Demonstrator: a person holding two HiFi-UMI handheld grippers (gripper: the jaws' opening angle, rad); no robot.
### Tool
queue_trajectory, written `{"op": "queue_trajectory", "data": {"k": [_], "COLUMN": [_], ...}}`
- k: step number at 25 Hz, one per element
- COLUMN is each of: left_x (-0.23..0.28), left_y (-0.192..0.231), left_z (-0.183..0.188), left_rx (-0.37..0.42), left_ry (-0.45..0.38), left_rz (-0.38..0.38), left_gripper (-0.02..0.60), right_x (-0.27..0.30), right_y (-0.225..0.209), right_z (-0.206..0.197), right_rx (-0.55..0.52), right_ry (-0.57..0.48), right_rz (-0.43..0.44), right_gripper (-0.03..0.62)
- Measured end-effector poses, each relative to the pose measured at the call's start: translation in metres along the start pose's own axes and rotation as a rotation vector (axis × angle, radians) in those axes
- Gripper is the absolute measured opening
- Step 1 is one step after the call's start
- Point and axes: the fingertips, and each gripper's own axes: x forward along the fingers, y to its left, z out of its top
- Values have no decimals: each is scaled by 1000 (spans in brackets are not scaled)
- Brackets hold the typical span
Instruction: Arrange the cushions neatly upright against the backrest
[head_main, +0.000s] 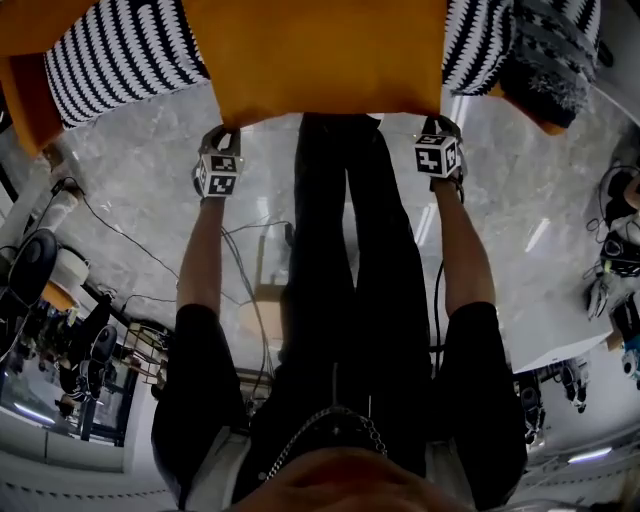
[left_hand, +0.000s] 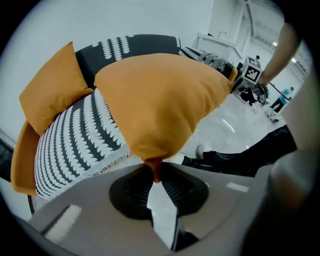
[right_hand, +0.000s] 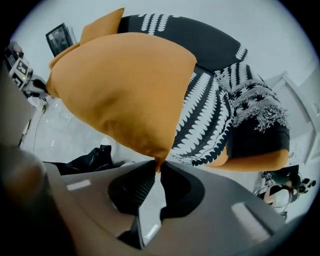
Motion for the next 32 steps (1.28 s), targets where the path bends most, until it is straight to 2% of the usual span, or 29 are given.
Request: {"op": "queue_trajectory", "data": {"k": [4,11,15,19,22,26,32], "left_x": [-19,-69,-103,-130,-148,-161,-184], "left_y": [7,25,45,68,79,98,142], "left_z": [14,52,94,127,171,229,314], "left_rx": [-24,-95,-95,-92,-75,-21,-36], "left_ry": [-35,-111,-143,-195,-242,-283,-313], "left_rz": [22,18,14,23,21,12,-12], "left_gripper": [51,43,42,43,43,43,43], "right_x": [-22,-88,-134,-171,-201,-224,-260], "right_y": [2,-15,-28,-40,-62,-93,-140], "right_z": [15,44,70,109,139,180,273], "right_rx": [-5,-127,-232,-277,-314,-237,-80], "right_ry": [-19,-53,-55,-74,-86,-117,-233], "right_rz": [53,90,73,81,55,54,53], "right_gripper": [34,31,31,31,29,30,30]}}
